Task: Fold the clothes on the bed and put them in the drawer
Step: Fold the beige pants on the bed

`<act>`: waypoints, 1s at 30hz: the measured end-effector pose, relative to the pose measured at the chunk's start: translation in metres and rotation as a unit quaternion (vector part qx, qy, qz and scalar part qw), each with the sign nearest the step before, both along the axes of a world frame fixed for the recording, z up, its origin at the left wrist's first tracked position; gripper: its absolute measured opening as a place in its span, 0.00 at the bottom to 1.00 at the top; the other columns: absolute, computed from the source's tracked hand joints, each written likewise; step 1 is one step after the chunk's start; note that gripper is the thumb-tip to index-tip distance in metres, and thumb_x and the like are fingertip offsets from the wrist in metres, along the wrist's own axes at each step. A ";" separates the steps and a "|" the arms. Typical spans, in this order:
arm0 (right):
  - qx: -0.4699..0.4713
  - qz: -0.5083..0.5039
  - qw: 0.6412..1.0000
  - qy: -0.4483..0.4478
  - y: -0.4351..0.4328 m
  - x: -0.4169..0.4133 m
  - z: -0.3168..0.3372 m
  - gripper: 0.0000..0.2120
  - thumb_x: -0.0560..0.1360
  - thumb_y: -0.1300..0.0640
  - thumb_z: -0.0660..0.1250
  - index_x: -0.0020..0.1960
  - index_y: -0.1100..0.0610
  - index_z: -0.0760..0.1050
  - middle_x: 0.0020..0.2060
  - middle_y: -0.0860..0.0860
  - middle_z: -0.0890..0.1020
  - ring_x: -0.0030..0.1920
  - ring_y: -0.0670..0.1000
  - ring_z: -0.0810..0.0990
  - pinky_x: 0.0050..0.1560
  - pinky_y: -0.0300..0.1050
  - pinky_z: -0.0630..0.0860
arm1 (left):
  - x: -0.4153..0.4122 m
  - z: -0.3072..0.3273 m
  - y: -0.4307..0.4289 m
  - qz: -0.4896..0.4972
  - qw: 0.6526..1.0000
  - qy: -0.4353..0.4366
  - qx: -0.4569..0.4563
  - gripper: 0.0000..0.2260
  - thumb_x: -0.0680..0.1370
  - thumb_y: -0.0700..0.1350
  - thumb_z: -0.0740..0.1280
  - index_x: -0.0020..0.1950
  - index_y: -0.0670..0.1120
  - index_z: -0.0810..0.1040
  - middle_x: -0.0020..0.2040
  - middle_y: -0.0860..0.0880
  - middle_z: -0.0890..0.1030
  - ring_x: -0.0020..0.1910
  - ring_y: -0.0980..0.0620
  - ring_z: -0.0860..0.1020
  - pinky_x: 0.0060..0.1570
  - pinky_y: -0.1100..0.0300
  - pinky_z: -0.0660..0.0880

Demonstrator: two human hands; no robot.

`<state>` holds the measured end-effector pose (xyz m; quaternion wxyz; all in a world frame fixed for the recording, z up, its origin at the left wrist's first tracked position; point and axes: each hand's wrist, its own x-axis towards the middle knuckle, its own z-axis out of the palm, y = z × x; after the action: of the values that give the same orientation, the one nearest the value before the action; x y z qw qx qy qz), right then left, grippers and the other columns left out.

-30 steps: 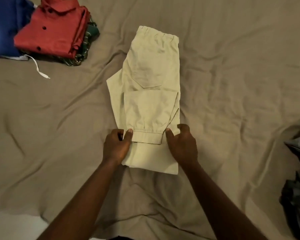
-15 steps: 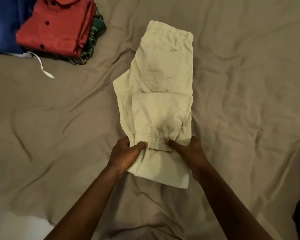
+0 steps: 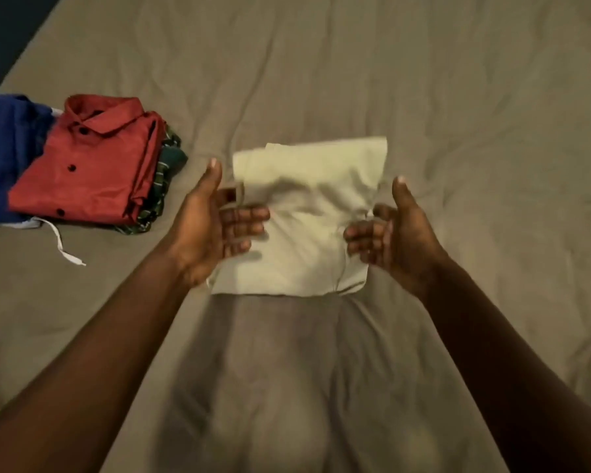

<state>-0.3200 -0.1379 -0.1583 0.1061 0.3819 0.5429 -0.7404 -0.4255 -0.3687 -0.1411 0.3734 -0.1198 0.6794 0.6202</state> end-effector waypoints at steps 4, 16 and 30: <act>0.240 0.051 0.969 -0.020 0.011 -0.046 -0.060 0.36 0.74 0.25 0.59 0.61 0.54 0.79 0.49 0.52 0.84 0.48 0.54 0.83 0.48 0.50 0.80 | -0.053 -0.075 0.026 -0.128 0.945 0.174 -0.244 0.33 0.77 0.74 0.56 0.73 0.54 0.71 0.69 0.46 0.78 0.60 0.45 0.79 0.60 0.47 0.76; 0.060 0.011 0.998 -0.019 -0.004 -0.042 -0.094 0.27 0.70 0.45 0.79 0.65 0.54 0.79 0.58 0.51 0.86 0.56 0.53 0.85 0.60 0.52 0.81 | -0.047 -0.107 0.002 -0.035 0.995 0.023 -0.091 0.32 0.66 0.51 0.83 0.66 0.47 0.78 0.61 0.49 0.84 0.54 0.51 0.84 0.53 0.55 0.80; -0.011 -0.093 0.996 0.008 -0.109 -0.119 -0.129 0.12 0.76 0.59 0.75 0.58 0.54 0.78 0.59 0.57 0.84 0.56 0.56 0.85 0.58 0.56 0.82 | -0.147 -0.108 -0.073 -0.264 0.847 0.237 -0.397 0.46 0.69 0.64 0.79 0.79 0.47 0.63 0.76 0.46 0.72 0.73 0.43 0.71 0.68 0.54 0.68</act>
<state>-0.4386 -0.2466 -0.2874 0.0366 0.4240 0.4975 -0.7559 -0.5724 -0.4419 -0.2491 0.2710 0.0766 0.9414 0.1857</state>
